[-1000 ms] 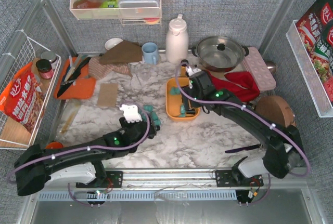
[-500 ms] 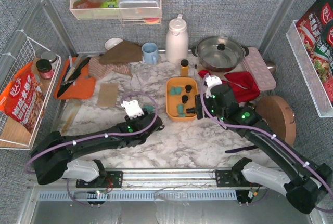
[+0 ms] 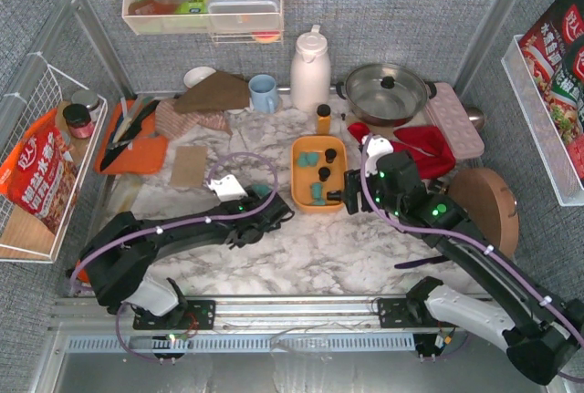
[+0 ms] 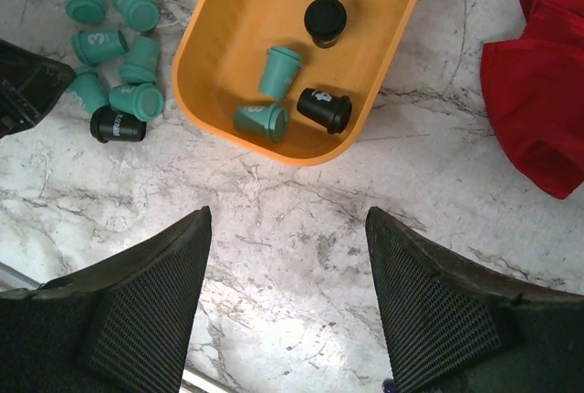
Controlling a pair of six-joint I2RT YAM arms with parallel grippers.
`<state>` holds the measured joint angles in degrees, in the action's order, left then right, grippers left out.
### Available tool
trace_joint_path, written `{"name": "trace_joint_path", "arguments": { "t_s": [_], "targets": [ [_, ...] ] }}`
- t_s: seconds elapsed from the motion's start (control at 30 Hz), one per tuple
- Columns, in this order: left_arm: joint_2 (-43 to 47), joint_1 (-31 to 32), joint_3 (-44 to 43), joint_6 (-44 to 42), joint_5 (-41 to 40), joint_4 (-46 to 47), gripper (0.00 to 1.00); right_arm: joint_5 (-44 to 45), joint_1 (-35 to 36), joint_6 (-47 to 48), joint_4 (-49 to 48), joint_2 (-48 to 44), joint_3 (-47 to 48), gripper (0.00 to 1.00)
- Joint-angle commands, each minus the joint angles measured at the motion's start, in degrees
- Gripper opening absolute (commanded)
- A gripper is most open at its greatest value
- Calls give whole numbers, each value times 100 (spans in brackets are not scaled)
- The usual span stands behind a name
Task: Mix the coffee capsules in the storage basket
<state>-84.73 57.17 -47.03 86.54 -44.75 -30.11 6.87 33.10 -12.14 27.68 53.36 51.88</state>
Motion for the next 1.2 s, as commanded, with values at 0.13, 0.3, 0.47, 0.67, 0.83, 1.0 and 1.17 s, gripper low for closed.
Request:
{"name": "trace_joint_path", "arguments": {
  "t_s": [0.13, 0.3, 0.47, 0.67, 0.83, 1.0, 1.17],
  "targets": [
    [-479, -116, -329, 650, 210, -263, 70, -186, 3, -35, 34, -119, -107, 73],
    [-800, -202, -448, 924, 350, -457, 70, -248, 3, -16, 92, -208, -128, 73],
    [-1005, -249, -437, 924, 502, -235, 68, -294, 3, -4, 110, -247, -153, 73],
    [-1230, -275, -469, 954, 485, -207, 58, -319, 4, 1, 119, -260, -185, 73],
    [-1268, -285, -474, 1033, 334, -368, 46, -318, 8, 32, 149, -273, -187, 73],
    [-948, -272, -449, 653, 158, -358, 30, -338, 8, 45, 184, -265, -153, 73],
    [-117, -233, -306, -586, 165, 233, 23, -454, 3, 51, 259, -235, -56, 73]
  ]
}}
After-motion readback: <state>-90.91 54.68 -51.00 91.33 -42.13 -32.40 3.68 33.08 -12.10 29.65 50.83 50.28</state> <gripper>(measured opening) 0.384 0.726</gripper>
